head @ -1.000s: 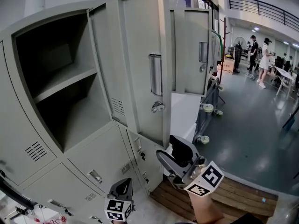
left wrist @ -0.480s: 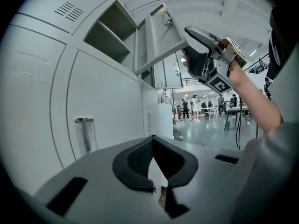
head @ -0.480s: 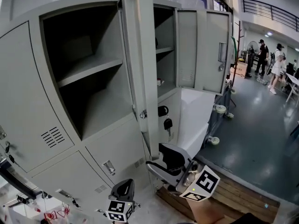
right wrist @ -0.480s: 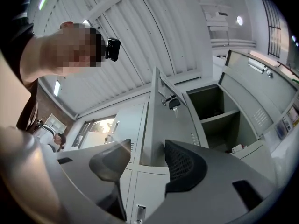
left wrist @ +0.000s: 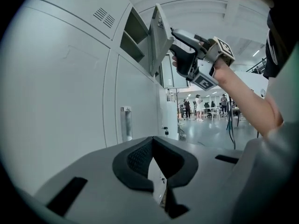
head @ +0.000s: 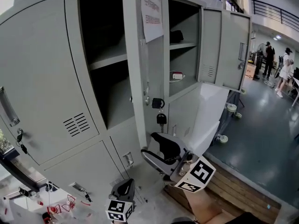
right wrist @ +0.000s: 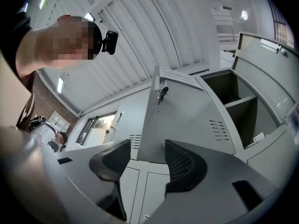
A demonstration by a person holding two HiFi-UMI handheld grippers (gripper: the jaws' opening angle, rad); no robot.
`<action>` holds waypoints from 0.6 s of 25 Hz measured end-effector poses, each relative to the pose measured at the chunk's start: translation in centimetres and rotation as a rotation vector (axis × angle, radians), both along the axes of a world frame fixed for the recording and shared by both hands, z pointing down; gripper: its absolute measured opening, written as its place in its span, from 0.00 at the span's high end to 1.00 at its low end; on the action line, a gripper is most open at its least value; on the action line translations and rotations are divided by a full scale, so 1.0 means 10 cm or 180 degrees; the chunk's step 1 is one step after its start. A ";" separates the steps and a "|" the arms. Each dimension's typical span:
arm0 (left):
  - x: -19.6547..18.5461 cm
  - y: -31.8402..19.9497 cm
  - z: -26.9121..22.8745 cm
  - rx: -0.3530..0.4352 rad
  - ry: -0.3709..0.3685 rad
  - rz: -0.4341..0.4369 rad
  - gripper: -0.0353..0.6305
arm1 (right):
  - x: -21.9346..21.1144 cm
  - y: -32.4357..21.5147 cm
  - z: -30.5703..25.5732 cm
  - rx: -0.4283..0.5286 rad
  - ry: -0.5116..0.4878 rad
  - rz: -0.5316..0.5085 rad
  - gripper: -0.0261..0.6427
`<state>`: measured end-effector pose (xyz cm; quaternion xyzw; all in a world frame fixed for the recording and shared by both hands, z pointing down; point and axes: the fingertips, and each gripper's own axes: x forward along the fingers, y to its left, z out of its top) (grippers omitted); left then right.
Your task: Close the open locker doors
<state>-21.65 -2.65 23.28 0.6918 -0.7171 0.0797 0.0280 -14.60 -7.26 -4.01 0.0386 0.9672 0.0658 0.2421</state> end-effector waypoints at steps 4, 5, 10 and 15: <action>-0.13 0.11 0.10 -0.0050 0.0028 -0.0075 0.92 | -0.29 0.03 -0.03 -0.0012 0.0002 -0.0083 0.61; -0.15 0.11 0.11 -0.0060 0.0033 -0.0089 0.92 | -0.35 0.03 -0.04 -0.0014 0.0004 -0.0116 0.61; -0.22 0.12 0.12 -0.0091 0.0064 -0.0217 0.92 | -0.62 0.00 -0.09 -0.0013 0.0028 -0.0285 0.61; -0.32 0.11 0.10 -0.0077 0.0077 -0.0438 0.92 | -0.91 -0.05 -0.07 -0.0049 0.0107 -0.0491 0.61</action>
